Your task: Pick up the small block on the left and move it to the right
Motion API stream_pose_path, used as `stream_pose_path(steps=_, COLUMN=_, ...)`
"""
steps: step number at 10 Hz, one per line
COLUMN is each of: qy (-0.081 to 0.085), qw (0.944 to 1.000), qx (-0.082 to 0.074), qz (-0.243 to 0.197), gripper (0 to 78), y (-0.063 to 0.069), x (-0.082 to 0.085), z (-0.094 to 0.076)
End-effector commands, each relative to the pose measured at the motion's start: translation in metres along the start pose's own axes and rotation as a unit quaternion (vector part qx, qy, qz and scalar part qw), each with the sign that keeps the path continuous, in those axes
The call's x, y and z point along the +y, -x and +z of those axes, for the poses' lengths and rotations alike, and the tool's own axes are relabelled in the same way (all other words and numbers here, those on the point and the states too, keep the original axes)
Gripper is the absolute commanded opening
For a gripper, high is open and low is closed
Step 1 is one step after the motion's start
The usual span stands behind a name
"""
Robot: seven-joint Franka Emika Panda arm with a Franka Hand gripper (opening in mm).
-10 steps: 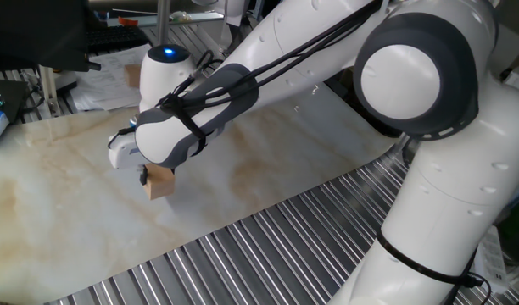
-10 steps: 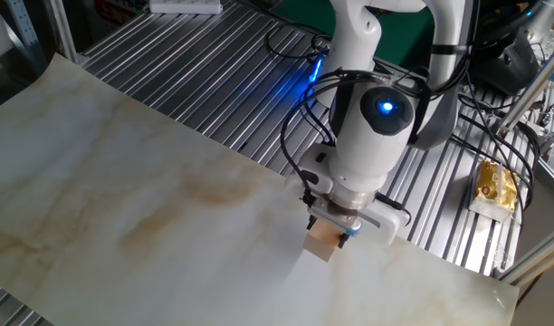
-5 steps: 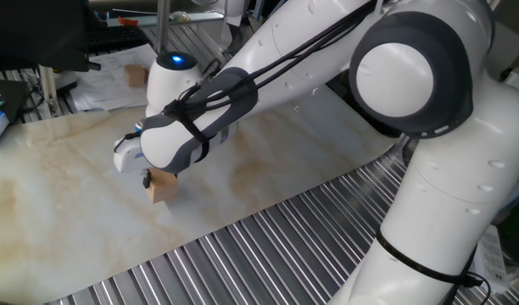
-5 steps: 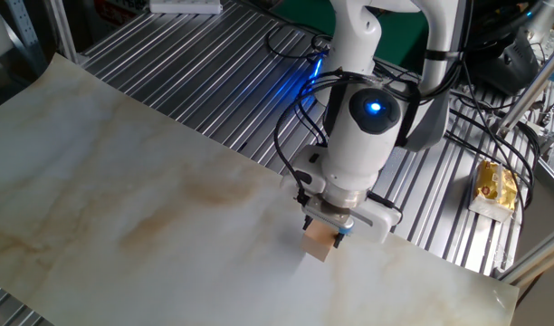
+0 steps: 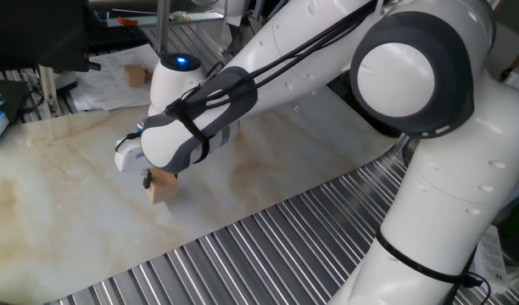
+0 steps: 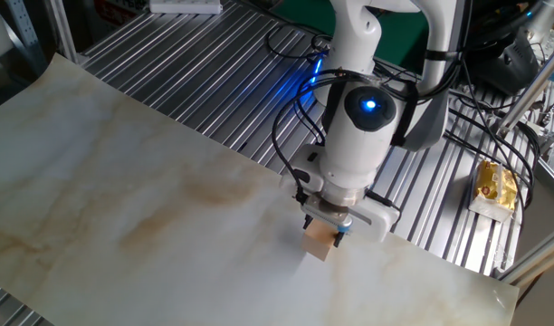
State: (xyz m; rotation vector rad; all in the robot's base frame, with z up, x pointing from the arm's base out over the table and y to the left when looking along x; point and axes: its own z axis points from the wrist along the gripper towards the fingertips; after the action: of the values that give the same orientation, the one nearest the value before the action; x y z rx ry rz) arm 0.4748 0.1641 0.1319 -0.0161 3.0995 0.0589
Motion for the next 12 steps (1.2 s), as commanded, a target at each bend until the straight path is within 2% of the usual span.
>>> stream_pose_path(steps=1, qy=-0.004, qw=1.0000, qx=-0.004, qz=-0.002, gripper=1.3, y=-0.004, x=0.004, z=0.002)
stream_pose_path(steps=2, qy=-0.014, qw=0.9998, qx=-0.007, qz=-0.007, gripper=1.3, y=-0.005, x=0.006, z=0.007)
stream_pose_path(steps=5, qy=-0.024, qw=0.9996, qx=-0.008, qz=-0.012, gripper=1.3, y=-0.005, x=0.006, z=0.009)
stream_pose_path(steps=12, qy=-0.023, qw=0.9996, qx=-0.011, qz=-0.011, gripper=1.3, y=-0.004, x=0.008, z=0.018)
